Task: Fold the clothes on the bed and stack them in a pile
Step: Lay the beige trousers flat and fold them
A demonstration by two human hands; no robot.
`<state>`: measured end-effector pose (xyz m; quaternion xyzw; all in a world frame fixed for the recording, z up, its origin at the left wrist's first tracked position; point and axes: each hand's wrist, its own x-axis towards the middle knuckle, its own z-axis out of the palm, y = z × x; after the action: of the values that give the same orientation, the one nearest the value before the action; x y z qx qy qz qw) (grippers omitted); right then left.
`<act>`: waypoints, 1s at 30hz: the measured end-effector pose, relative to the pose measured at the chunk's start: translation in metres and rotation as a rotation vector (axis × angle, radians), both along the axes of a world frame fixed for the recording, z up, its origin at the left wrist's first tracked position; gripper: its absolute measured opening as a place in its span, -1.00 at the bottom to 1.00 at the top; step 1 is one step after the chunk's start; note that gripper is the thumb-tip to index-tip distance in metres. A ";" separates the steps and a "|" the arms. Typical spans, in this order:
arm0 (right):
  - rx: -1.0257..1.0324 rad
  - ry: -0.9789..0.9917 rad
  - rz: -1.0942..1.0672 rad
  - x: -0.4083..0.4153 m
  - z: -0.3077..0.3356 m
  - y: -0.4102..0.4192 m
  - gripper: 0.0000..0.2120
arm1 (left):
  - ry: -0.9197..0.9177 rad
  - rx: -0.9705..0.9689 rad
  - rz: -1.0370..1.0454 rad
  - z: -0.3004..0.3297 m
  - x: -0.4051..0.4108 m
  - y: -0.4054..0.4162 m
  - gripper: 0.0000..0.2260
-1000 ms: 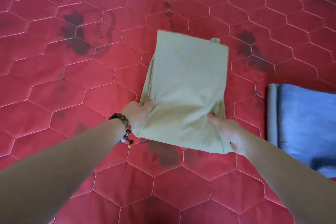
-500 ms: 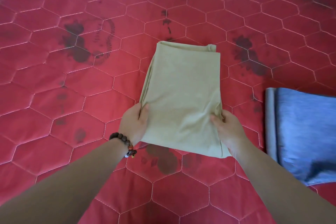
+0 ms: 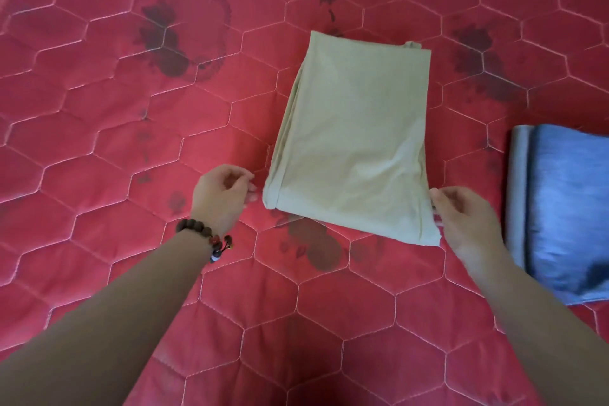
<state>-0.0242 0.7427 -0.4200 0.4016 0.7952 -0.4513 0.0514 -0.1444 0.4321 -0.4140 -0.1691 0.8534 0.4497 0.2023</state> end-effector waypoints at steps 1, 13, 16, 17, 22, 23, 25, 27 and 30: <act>0.065 0.014 0.014 0.011 0.001 -0.003 -0.88 | 0.029 -0.063 -0.083 -0.001 0.012 -0.005 -0.84; 0.061 -0.026 -0.267 0.050 -0.022 -0.058 -0.70 | 0.266 -0.289 -0.234 -0.027 0.050 0.033 -0.84; -0.042 0.024 -0.387 0.050 -0.025 -0.056 -0.88 | 0.137 -0.029 -0.096 -0.024 0.049 0.029 -0.94; -0.094 0.051 -0.423 0.050 -0.024 -0.054 -0.90 | 0.063 0.105 -0.033 -0.021 0.048 0.028 -0.87; -0.407 0.226 -0.576 0.044 -0.014 -0.045 -0.86 | -0.046 0.386 0.043 -0.011 0.045 0.020 -0.93; -0.436 0.246 -0.593 0.043 -0.012 -0.043 -0.85 | -0.027 0.356 0.030 -0.010 0.044 0.020 -0.94; -0.484 0.267 -0.627 0.040 -0.007 -0.042 -0.83 | 0.009 0.287 0.013 -0.007 0.040 0.022 -0.85; -0.523 0.269 -0.651 0.038 -0.004 -0.041 -0.82 | 0.045 0.238 -0.010 -0.003 0.036 0.024 -0.73; -0.552 0.264 -0.641 0.038 -0.003 -0.037 -0.80 | 0.146 0.115 -0.132 -0.001 0.033 0.026 -0.59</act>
<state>0.0142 0.7054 -0.4225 0.5383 0.4799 -0.6872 -0.0879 -0.1113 0.4576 -0.4150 -0.0674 0.8478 0.4949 0.1781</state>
